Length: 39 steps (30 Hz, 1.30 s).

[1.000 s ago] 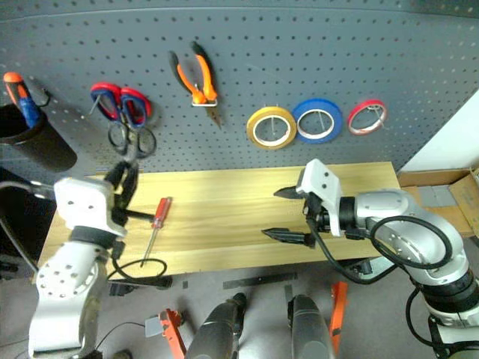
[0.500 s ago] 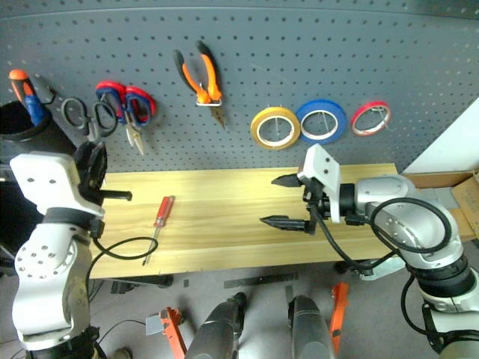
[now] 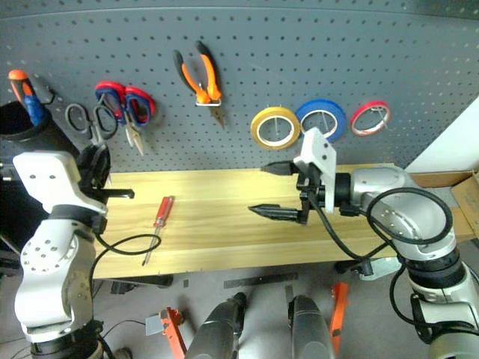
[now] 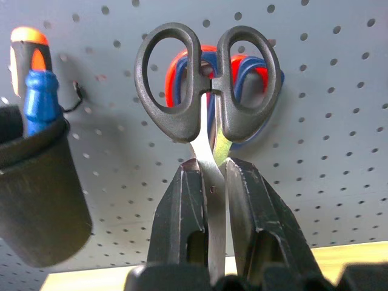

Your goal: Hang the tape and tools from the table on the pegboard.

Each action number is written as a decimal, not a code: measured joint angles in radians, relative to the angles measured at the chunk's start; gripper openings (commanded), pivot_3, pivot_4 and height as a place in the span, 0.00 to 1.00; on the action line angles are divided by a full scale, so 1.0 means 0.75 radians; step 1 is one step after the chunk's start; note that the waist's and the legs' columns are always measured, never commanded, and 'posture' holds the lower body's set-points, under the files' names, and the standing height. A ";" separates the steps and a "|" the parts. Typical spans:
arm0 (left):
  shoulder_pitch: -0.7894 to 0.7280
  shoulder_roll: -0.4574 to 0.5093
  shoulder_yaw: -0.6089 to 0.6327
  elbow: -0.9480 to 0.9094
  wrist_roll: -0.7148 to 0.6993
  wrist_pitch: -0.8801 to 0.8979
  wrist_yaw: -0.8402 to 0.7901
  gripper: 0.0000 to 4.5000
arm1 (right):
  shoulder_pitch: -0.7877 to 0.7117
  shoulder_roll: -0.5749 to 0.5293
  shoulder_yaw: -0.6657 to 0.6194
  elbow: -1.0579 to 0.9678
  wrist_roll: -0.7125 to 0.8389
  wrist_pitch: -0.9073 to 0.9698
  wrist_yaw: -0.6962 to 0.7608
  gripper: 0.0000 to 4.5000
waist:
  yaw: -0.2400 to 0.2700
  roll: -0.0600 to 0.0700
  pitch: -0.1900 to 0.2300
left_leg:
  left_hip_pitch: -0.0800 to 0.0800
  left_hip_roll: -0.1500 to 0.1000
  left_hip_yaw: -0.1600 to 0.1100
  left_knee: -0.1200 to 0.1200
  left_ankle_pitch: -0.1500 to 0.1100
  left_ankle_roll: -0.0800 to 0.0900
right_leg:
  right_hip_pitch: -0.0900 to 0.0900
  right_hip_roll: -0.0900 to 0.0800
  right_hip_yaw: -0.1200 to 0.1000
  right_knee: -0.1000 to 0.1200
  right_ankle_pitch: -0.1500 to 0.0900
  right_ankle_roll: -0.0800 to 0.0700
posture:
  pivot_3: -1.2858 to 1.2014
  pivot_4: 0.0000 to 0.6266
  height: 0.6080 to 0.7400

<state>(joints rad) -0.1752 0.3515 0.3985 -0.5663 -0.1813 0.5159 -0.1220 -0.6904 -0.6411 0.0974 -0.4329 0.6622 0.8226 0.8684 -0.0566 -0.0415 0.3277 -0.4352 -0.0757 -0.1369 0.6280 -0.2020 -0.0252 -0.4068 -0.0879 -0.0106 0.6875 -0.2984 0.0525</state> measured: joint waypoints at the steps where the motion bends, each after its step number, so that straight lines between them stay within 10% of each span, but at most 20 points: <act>1: 0.000 0.001 0.000 0.008 0.000 -0.001 -0.002 0.04 | -0.001 0.008 -0.003 0.000 0.007 0.001 -0.005 1.00 | 0.000 0.000 0.000 | 0.000 0.000 0.000 0.000 0.000 0.000 | 0.000 0.000 0.000 0.000 0.000 0.000 | 0.47 0.50 1.00; 28: -0.181 0.071 -0.066 0.363 0.037 -0.150 -0.042 0.04 | -0.062 0.100 -0.049 0.010 0.037 -0.010 -0.114 1.00 | -0.008 0.000 0.000 | 0.000 0.000 0.001 0.001 0.001 -0.002 | -0.001 -0.001 0.000 0.001 0.000 0.000 | 0.46 0.49 1.00; 39: -0.003 0.081 -0.085 0.347 0.046 -0.136 -0.072 0.86 | -0.050 0.095 -0.048 0.009 0.035 -0.009 -0.120 1.00 | -0.021 0.000 0.000 | 0.000 0.000 0.002 0.000 0.000 -0.001 | -0.001 -0.001 0.001 0.001 0.000 0.000 | 0.46 0.50 1.00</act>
<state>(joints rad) -0.1777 0.4120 0.3349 -0.3064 -0.1470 0.4141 -0.1759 -0.7282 -0.5697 0.0612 -0.4259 0.6887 0.8159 0.7782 -0.0721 -0.0415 0.3277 -0.4350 -0.0758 -0.1353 0.6283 -0.2020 -0.0262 -0.4075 -0.0890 -0.0100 0.6884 -0.2981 0.0522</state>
